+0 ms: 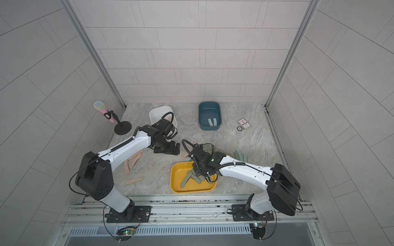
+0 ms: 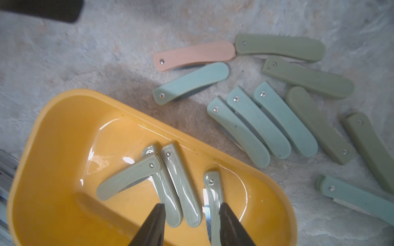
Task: Place the fruit knives into the storage box by color
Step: Place the fruit knife in the storage box, then pick up the fruit knife from the center of the board.
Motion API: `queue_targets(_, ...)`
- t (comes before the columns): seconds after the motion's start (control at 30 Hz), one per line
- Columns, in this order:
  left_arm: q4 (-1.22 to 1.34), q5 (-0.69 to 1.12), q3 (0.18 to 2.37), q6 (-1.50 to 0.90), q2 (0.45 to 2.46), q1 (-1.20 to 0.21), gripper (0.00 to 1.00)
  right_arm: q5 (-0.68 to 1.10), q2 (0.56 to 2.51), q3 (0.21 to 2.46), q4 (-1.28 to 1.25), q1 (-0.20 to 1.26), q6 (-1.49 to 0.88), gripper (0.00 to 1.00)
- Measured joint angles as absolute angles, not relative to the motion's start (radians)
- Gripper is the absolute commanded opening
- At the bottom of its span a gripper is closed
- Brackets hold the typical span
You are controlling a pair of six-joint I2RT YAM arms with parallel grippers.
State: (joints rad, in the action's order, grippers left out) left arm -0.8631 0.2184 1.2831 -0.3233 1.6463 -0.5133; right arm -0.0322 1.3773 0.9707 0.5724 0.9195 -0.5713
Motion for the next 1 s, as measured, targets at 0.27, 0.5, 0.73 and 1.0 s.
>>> queue_targets(0.27,-0.926,0.18,1.559,-0.209,1.88,-0.627,0.95,-0.006,1.172,0.939,0.556,0.583,-0.503,0.99)
queue_targets(0.5,-0.986,0.107,1.811,-0.141,2.142,-0.718,0.93,0.088,1.151,0.864,0.534,0.387,-0.47,1.0)
queue_targets(0.73,-1.034,0.06,1.988,-0.112,2.299,-0.742,0.77,0.179,1.161,0.829,0.513,0.327,-0.448,1.0)
queue_targets(1.0,-1.058,0.01,2.044,-0.093,2.362,-0.738,0.64,0.228,1.161,0.81,0.497,0.306,-0.445,1.0)
